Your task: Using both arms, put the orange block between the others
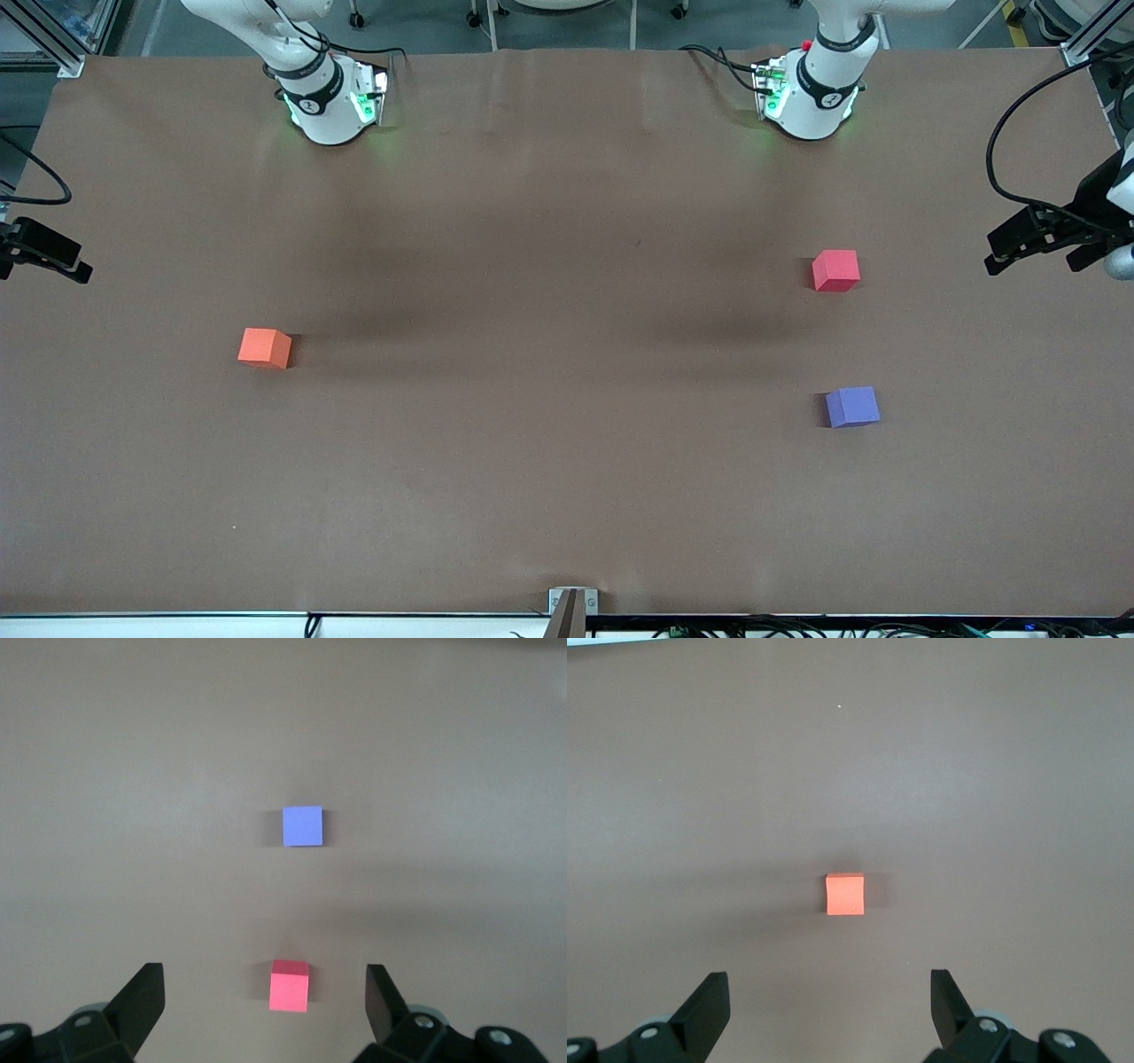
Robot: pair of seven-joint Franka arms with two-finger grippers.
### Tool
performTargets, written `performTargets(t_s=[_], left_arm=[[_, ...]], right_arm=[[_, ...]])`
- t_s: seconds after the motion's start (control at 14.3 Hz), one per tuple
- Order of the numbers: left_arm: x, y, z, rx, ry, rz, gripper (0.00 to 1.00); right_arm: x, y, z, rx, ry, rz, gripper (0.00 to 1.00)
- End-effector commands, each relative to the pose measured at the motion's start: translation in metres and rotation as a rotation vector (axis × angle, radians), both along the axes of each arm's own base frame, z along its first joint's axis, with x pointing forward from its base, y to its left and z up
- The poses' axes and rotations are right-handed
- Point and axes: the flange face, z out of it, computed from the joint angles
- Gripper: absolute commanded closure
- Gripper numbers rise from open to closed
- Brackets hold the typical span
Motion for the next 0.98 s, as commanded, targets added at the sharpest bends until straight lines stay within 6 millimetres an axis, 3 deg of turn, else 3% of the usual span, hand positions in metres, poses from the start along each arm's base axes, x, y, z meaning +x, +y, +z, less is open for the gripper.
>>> performTargets(t_s=[0.0,0.35,0.49,0.63,0.91], left_arm=[[0.003,-0.001,0.003,-0.012,-0.012,0.002,0.00],[0.005,-0.001,0.002,-0.015,-0.010,0.016,0.00],[0.005,-0.002,0.000,-0.012,-0.007,0.011,0.00],[0.005,-0.004,-0.001,-0.009,-0.006,0.010,0.00],[0.005,-0.005,-0.001,-0.011,-0.006,0.010,0.00]], right_arm=[[-0.010,0.002,0.000,-0.019,0.001,-0.008,0.00],[-0.011,0.000,-0.005,-0.016,0.017,-0.012,0.00],[-0.008,-0.002,-0.016,-0.015,0.035,-0.014,0.00],[0.003,-0.005,-0.052,-0.013,0.084,-0.018,0.00],[0.039,-0.011,-0.148,-0.011,0.211,-0.013,0.00]])
